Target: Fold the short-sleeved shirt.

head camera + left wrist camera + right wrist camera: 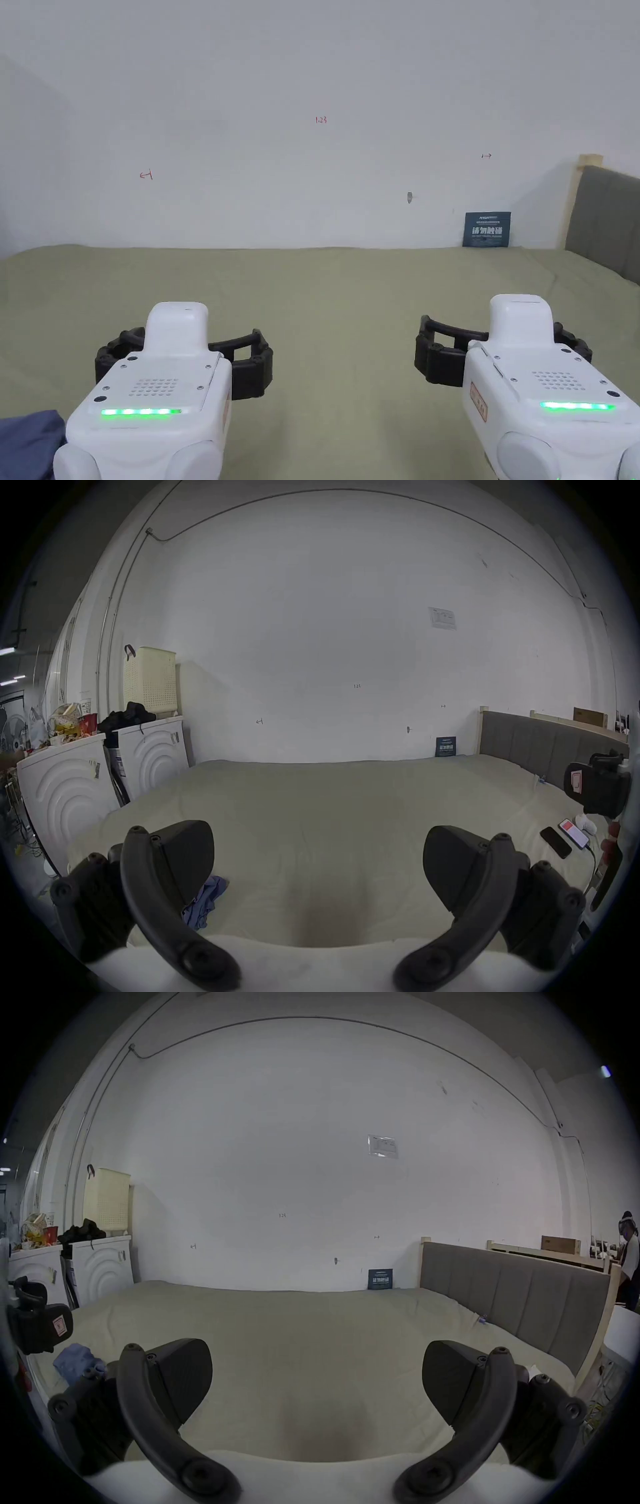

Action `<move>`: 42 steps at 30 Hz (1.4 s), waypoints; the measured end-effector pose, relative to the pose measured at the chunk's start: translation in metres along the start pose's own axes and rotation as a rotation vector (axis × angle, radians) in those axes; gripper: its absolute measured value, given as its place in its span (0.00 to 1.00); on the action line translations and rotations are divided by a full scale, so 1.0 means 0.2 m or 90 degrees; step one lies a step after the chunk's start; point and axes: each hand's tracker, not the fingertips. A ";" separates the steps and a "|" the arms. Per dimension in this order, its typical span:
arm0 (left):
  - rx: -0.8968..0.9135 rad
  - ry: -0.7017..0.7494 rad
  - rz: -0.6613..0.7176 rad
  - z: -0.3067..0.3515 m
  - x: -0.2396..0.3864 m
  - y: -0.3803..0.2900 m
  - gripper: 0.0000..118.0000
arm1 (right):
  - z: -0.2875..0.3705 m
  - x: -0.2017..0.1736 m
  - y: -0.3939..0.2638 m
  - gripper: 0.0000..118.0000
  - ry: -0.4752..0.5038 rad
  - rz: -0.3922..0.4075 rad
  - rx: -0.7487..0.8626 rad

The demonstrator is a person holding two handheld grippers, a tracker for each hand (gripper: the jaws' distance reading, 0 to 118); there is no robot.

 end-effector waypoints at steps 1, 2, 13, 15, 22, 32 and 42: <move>-0.001 -0.003 0.000 0.00 0.00 0.00 1.00 | 0.00 0.00 0.00 1.00 0.012 -0.006 -0.006; -0.004 -0.008 -0.003 0.00 0.00 0.00 1.00 | 0.00 0.00 0.00 1.00 0.023 -0.016 -0.009; -0.002 -0.002 -0.016 0.02 0.00 0.00 1.00 | 0.03 -0.03 0.00 1.00 0.039 0.002 -0.003; -0.004 0.000 -0.013 0.02 0.00 0.00 1.00 | 0.04 -0.04 -0.01 1.00 0.040 0.007 0.005; -0.002 -0.004 -0.011 0.03 0.00 0.01 1.00 | 0.01 -0.05 0.00 1.00 -0.049 -0.011 -0.014; -0.001 -0.013 -0.012 0.03 0.01 0.03 1.00 | 0.04 0.02 0.02 1.00 0.035 -0.044 -0.005; 0.001 -0.011 -0.007 0.03 0.01 0.04 1.00 | 0.01 0.05 0.02 1.00 0.066 -0.058 -0.014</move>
